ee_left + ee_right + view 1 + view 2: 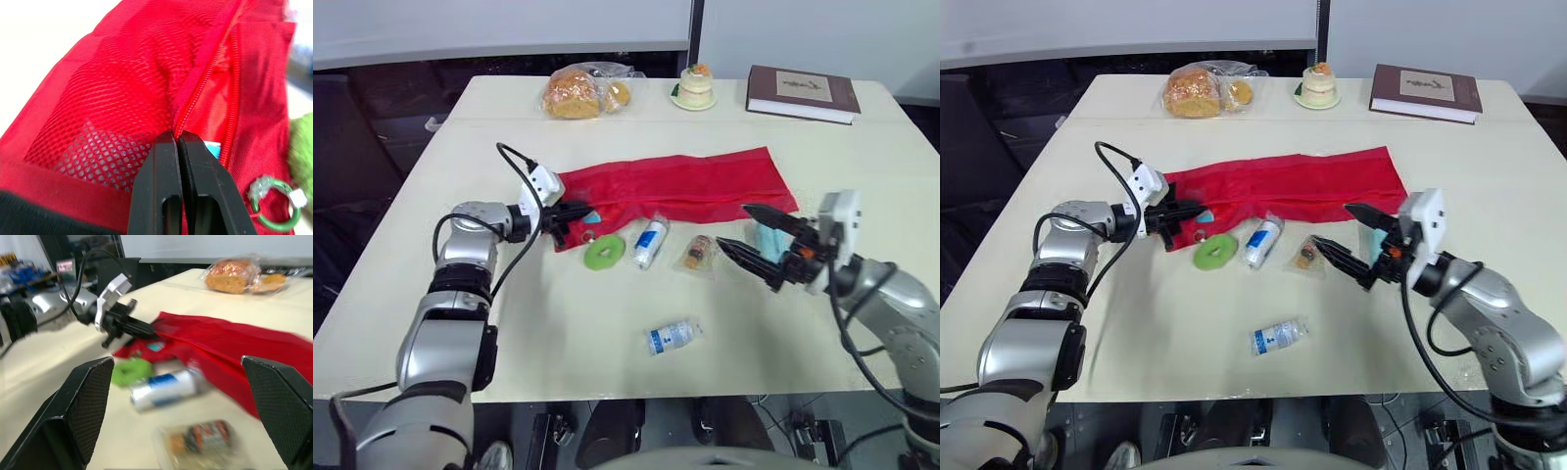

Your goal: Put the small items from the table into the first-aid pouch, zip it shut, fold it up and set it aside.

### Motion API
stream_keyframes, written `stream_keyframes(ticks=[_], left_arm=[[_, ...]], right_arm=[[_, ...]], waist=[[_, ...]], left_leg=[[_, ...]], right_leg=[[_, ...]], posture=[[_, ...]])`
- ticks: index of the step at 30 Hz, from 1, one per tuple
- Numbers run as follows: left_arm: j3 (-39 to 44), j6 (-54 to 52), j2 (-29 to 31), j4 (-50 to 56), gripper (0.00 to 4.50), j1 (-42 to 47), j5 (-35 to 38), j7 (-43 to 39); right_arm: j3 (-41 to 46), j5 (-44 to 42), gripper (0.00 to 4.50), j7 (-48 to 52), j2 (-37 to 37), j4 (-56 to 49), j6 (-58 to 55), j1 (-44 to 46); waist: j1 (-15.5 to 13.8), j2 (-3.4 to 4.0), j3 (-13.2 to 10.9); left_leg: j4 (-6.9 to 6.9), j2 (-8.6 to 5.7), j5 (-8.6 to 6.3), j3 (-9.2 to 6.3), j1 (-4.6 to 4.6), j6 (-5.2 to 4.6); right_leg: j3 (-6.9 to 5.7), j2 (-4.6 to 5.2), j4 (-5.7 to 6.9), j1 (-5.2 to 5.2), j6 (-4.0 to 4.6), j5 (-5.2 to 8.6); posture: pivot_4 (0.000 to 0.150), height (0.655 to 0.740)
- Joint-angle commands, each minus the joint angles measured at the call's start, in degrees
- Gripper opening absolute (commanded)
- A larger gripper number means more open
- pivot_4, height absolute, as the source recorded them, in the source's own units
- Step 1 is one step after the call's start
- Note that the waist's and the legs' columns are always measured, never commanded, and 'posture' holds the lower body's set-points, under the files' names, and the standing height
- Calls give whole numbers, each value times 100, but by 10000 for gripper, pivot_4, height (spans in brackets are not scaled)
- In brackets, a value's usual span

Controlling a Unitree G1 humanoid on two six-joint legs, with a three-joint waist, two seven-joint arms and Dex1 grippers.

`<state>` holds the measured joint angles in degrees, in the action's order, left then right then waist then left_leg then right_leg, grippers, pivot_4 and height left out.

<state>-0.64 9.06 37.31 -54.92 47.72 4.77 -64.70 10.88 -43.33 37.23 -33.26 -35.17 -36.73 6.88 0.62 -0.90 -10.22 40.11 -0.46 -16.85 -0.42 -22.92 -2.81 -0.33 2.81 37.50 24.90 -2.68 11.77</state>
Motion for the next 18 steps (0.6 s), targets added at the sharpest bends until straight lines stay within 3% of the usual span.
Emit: stream_keyframes(ticks=[1,14,18], left_arm=[[92,273,260,-177,0,125,-135,167],[39,666,431,-801,0,341,-574,438],[110,579,410,-828,13786,447,-474,162]], right_arm=[[467,-98,44330,235,-246,-356,290,-304],[1109,71,44330,426,-563,-620,884,-999],[1112,203,45000,481,-650,-572,1011,-1087]], waist=[[1,0,0],[-2,-3,0],[-8,-3,0]], left_leg=[[0,0,0,0,0,0],[1,-1,0,4,1,0],[1,-1,0,5,1,0]], right_leg=[[0,0,-1,0,0,0],[1,2,2,-1,-1,0],[1,2,2,-1,-1,0]], posture=[[1500,7289],[1500,7289],[1500,7289]])
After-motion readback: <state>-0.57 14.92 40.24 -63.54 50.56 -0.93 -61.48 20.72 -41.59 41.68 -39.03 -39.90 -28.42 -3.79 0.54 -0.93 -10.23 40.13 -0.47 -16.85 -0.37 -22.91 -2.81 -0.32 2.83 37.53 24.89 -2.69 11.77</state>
